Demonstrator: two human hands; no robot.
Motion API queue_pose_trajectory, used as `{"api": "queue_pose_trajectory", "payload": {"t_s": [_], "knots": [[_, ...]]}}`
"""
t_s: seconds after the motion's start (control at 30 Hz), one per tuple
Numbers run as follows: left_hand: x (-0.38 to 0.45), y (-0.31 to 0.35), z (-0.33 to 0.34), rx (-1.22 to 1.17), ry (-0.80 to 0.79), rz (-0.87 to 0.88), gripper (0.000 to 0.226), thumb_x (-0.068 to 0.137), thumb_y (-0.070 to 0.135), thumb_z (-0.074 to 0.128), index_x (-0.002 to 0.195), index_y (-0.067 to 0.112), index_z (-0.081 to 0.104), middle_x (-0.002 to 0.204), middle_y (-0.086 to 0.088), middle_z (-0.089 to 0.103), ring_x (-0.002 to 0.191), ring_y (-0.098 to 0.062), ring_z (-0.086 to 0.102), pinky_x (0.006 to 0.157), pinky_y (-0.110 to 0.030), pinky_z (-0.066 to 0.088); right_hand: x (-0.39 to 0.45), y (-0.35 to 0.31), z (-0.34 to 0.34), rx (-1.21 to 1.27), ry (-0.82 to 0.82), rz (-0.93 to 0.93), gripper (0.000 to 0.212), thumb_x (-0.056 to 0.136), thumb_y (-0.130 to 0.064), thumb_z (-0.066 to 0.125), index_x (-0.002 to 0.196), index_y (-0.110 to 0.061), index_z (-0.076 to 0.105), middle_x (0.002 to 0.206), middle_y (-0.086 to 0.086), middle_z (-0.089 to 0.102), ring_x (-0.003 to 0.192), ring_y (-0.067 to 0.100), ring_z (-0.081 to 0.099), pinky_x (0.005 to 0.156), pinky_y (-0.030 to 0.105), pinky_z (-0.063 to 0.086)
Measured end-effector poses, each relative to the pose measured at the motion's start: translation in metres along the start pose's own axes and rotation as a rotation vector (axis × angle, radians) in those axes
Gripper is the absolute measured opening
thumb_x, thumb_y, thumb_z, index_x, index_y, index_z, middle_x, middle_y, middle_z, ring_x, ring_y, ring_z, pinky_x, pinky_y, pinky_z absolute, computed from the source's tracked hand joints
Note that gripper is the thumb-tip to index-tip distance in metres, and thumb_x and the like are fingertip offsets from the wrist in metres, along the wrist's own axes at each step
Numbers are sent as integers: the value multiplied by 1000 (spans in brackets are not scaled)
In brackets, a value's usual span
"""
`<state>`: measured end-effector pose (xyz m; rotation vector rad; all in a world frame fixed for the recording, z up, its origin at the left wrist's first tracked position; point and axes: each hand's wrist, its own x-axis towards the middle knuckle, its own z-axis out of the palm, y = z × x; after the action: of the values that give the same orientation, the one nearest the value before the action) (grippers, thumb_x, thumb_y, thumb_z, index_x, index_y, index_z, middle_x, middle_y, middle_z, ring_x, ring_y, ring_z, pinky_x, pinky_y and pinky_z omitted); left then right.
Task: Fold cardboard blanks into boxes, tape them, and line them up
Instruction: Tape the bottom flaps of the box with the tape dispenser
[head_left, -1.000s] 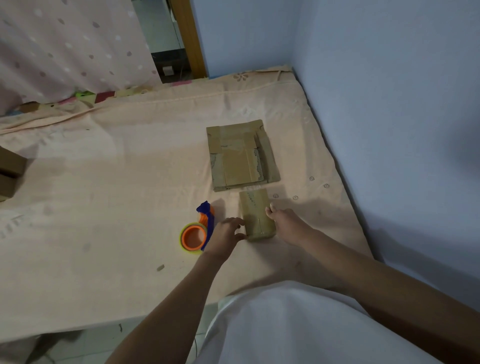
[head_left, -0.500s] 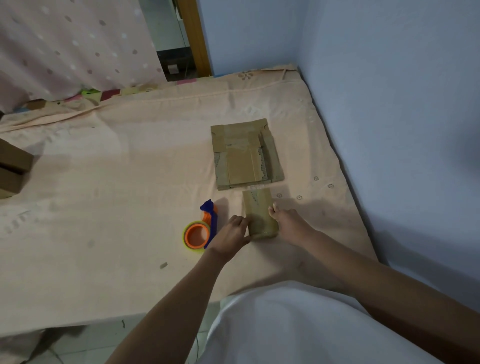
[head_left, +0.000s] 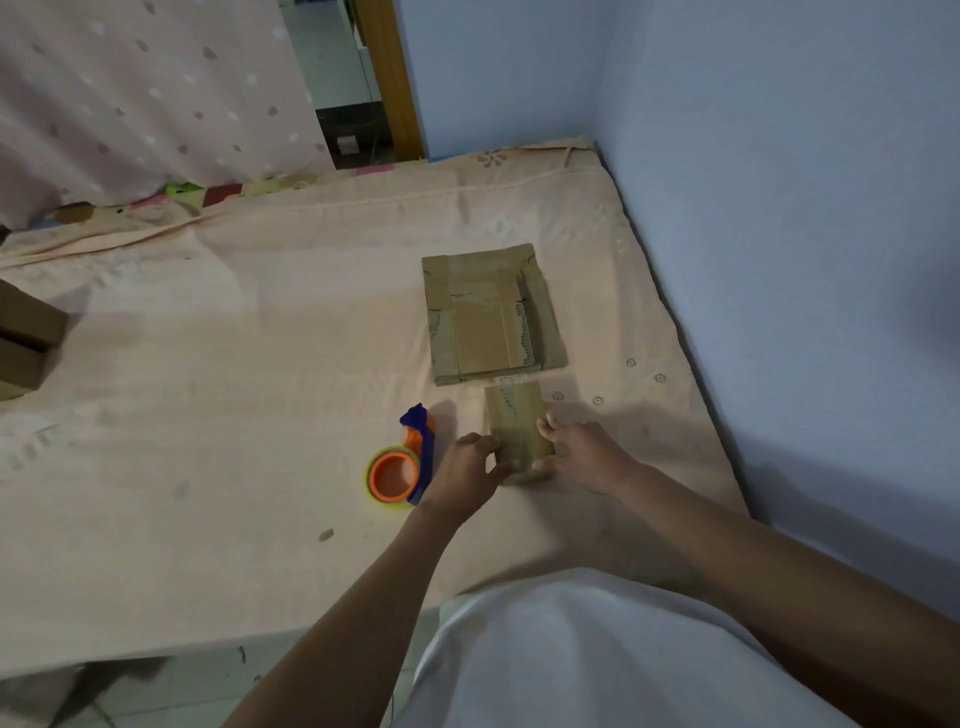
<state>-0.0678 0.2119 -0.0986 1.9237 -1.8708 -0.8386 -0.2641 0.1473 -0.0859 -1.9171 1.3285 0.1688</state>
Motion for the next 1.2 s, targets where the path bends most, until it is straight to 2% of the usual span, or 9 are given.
{"api": "queue_pose_trajectory", "payload": {"t_s": [0.1, 0.3, 0.53, 0.83, 0.97, 1.03, 1.2], "knots": [[6, 2, 0, 19, -47, -47, 33, 84, 35, 77, 100, 8, 66, 92, -1, 58, 83, -17, 53, 69, -22, 37, 2, 0, 3, -36, 25, -3, 78, 90, -40, 72, 153, -11, 37, 163, 8, 24, 147, 28, 33, 119, 32, 25], [10, 4, 5, 78, -56, -64, 51, 81, 35, 79, 118, 5, 59, 111, -11, 62, 101, -25, 56, 82, -32, 47, 6, 0, 12, -96, 79, -10, 79, 88, -42, 73, 152, -10, 39, 162, 8, 27, 141, 28, 42, 116, 32, 32], [5, -3, 7, 204, -92, 67, 57, 90, 37, 69, 130, 2, 50, 116, -13, 57, 108, -25, 48, 85, -28, 38, 5, 2, 14, -162, 23, -53, 80, 96, -40, 62, 158, -11, 22, 167, 8, 9, 143, 30, 38, 115, 32, 30], [7, -9, 2, 216, -119, 145, 50, 93, 34, 66, 127, 1, 53, 117, -13, 57, 110, -25, 49, 91, -31, 40, 1, 10, 12, -201, -53, -118, 77, 104, -29, 53, 160, -11, 4, 166, 8, -10, 147, 32, 30, 118, 31, 24], [5, -10, 4, 201, -113, 144, 47, 93, 33, 66, 127, 2, 52, 119, -11, 56, 110, -22, 47, 92, -28, 40, 2, 18, 15, -301, -51, -175, 74, 107, -29, 46, 159, -7, -1, 165, 13, -17, 139, 37, 43, 114, 39, 36], [5, -11, 4, 181, -115, 131, 48, 93, 32, 66, 128, 2, 52, 121, -11, 55, 112, -22, 47, 93, -28, 41, 2, 18, 15, -307, -42, -193, 73, 107, -28, 45, 159, -5, -1, 164, 14, -17, 138, 38, 43, 113, 42, 38], [6, -13, -1, 167, -150, 131, 50, 95, 35, 63, 131, 3, 51, 126, -11, 54, 116, -22, 48, 97, -27, 40, 1, 23, 17, -248, -44, -225, 73, 106, -11, 47, 159, -9, -2, 162, 6, -22, 142, 30, 41, 118, 36, 31]]}}
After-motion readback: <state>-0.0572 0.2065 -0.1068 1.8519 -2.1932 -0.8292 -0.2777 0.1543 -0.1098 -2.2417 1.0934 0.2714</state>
